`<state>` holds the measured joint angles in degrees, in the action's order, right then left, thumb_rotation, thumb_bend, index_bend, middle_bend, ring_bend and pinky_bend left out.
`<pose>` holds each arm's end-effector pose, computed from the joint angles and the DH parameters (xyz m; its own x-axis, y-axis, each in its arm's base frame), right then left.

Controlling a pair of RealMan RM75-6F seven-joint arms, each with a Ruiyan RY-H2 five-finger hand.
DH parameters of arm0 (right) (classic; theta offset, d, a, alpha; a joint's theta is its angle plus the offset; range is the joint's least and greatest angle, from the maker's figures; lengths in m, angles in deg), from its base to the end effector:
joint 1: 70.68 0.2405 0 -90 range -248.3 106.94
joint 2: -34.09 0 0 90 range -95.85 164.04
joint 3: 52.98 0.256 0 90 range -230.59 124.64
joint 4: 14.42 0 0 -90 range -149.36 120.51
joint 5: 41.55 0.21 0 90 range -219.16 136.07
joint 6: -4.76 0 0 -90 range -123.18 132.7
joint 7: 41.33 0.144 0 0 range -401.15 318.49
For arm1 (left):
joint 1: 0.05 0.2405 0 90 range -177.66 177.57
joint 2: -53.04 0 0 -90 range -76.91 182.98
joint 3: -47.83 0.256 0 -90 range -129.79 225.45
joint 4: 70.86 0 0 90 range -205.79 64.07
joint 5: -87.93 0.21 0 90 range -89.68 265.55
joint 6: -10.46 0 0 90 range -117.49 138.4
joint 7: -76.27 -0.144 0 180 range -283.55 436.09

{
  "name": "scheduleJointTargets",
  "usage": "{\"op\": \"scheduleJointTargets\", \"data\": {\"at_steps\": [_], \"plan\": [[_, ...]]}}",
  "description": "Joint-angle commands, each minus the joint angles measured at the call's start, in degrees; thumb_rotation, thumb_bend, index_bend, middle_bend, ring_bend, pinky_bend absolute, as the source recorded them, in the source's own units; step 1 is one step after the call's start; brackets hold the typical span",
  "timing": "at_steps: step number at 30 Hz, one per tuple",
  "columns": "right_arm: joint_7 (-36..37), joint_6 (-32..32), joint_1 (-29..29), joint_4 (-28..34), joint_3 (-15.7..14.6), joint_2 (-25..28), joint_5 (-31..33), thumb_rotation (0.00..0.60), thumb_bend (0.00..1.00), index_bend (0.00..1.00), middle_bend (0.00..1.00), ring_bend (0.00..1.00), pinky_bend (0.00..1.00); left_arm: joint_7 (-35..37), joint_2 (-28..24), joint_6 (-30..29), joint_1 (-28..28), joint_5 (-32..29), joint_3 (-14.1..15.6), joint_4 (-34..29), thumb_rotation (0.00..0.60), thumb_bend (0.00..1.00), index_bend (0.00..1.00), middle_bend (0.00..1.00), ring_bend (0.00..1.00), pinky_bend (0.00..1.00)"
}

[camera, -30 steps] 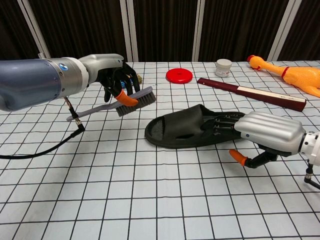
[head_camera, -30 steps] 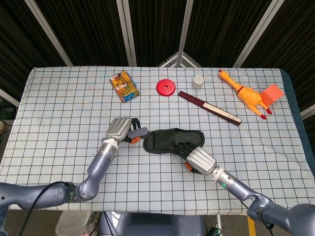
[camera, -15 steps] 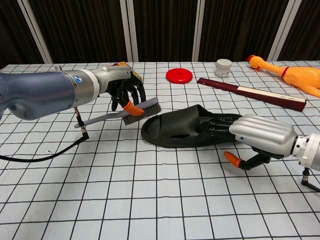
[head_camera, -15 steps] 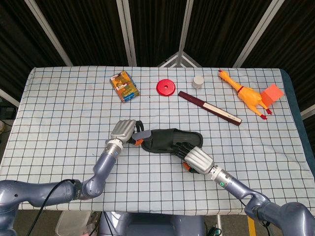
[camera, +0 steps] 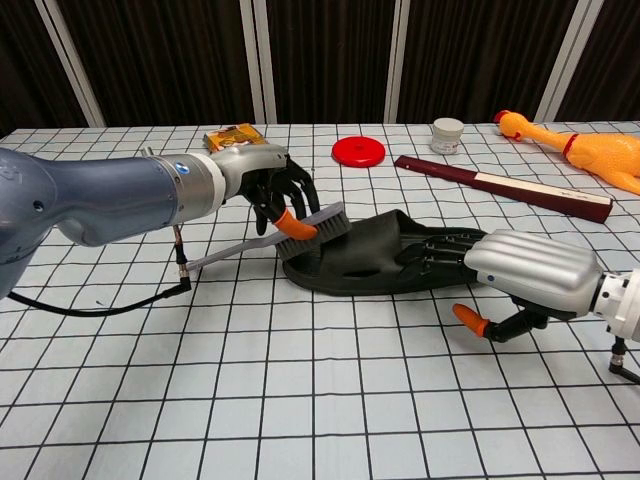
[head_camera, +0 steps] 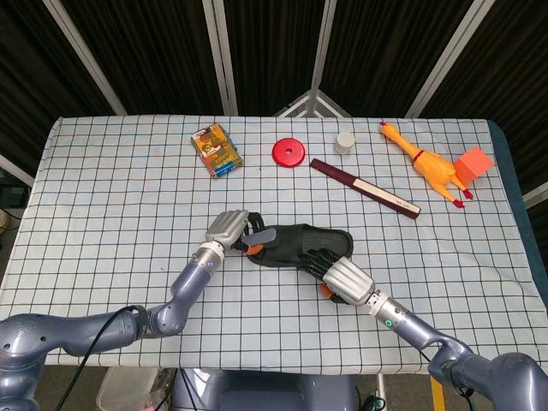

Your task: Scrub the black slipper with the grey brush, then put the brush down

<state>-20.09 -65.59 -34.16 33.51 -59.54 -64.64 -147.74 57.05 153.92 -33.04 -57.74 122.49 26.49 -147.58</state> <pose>-0.2282 -0.2991 -0.0483 0.5129 -0.2346 0.8258 -0.6626 -0.7198 0.2071 -0.0564 0.3828 -0.0791 0.0919 0.5146 0.8525 0.9848 -0.1735 -0.0014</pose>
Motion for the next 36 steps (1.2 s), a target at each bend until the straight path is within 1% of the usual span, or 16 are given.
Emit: {"op": "scheduleJointTargets", "data": {"at_steps": [1, 4, 11, 14, 17, 18, 19, 21, 26, 28, 31, 36], "plan": [[-0.2, -0.2, 0.0, 0.2, -0.3, 0.1, 0.0, 0.6, 0.69, 0.19, 0.14, 0.1, 0.16, 1.0, 0.5, -0.5, -0.5, 1.9, -0.5, 0.2, 0.6, 0.55, 0.69, 0.65, 0.51, 0.57], [-0.2, -0.3, 0.0, 0.4, -0.5, 0.2, 0.2, 0.6, 0.69, 0.19, 0.14, 0.1, 0.16, 0.1, 1.2, -1.9, -1.5, 2.6, -0.3, 0.8, 0.6, 0.55, 0.69, 0.65, 0.51, 0.57], [-0.7, -0.7, -0.2, 0.7, -1.0, 0.6, 0.4, 0.6, 0.69, 0.19, 0.14, 0.1, 0.16, -0.4, 3.2, -2.3, -3.6, 0.8, -1.2, 2.7, 0.6, 0.55, 0.69, 0.65, 0.51, 0.57], [-0.7, -0.8, -0.2, 0.9, -1.0, 0.8, 0.6, 0.6, 0.69, 0.19, 0.14, 0.1, 0.16, -2.2, 2.8, -3.4, -3.9, -0.1, -0.3, 1.8, 0.6, 0.55, 0.69, 0.65, 0.51, 0.57], [-0.5, -1.1, -0.2, 1.0, -1.2, 0.7, 0.8, 0.6, 0.69, 0.19, 0.14, 0.1, 0.16, -6.6, 2.3, -5.2, -4.9, -5.0, 0.8, 1.4, 0.6, 0.55, 0.68, 0.65, 0.51, 0.57], [-0.6, -1.2, -0.2, 1.0, -1.3, 0.7, 0.7, 0.6, 0.69, 0.19, 0.14, 0.1, 0.16, -8.4, 2.3, -5.4, -5.3, -7.6, 1.5, 1.9, 0.6, 0.55, 0.68, 0.65, 0.51, 0.57], [-0.8, -1.3, -0.2, 1.0, -1.5, 0.6, 0.6, 0.6, 0.69, 0.19, 0.14, 0.1, 0.16, -11.2, 2.3, -5.4, -6.2, -11.6, 2.1, 2.4, 0.6, 0.55, 0.68, 0.65, 0.51, 0.57], [-1.0, -1.3, -0.3, 1.0, -1.6, 0.6, 0.7, 0.6, 0.69, 0.19, 0.14, 0.1, 0.16, -14.0, 1.7, -6.2, -7.2, -15.6, 2.3, 1.4, 0.6, 0.55, 0.68, 0.65, 0.51, 0.58], [-1.1, -1.1, -0.2, 0.9, -1.8, 0.4, 1.0, 0.6, 0.69, 0.19, 0.14, 0.1, 0.16, -17.4, -0.7, -8.6, -8.2, -20.1, 2.1, -3.1, 0.6, 0.55, 0.68, 0.65, 0.51, 0.58], [-1.0, -1.1, -0.2, 0.9, -1.9, 0.4, 1.0, 0.6, 0.69, 0.19, 0.14, 0.1, 0.16, -17.9, -1.4, -9.6, -8.4, -20.3, 1.9, -4.6, 0.6, 0.55, 0.68, 0.65, 0.51, 0.58], [-1.1, -1.1, -0.2, 0.8, -2.0, 0.1, 1.0, 0.6, 0.69, 0.19, 0.14, 0.1, 0.16, -17.3, -1.4, -10.3, -8.6, -19.2, 1.5, -5.0, 0.6, 0.55, 0.68, 0.65, 0.51, 0.58], [-1.8, -1.4, -0.4, 0.9, -2.4, 0.1, 0.9, 0.6, 0.69, 0.19, 0.14, 0.1, 0.16, -13.4, 1.0, -8.5, -8.9, -16.9, -0.3, -2.0, 0.6, 0.55, 0.68, 0.65, 0.51, 0.58]]}}
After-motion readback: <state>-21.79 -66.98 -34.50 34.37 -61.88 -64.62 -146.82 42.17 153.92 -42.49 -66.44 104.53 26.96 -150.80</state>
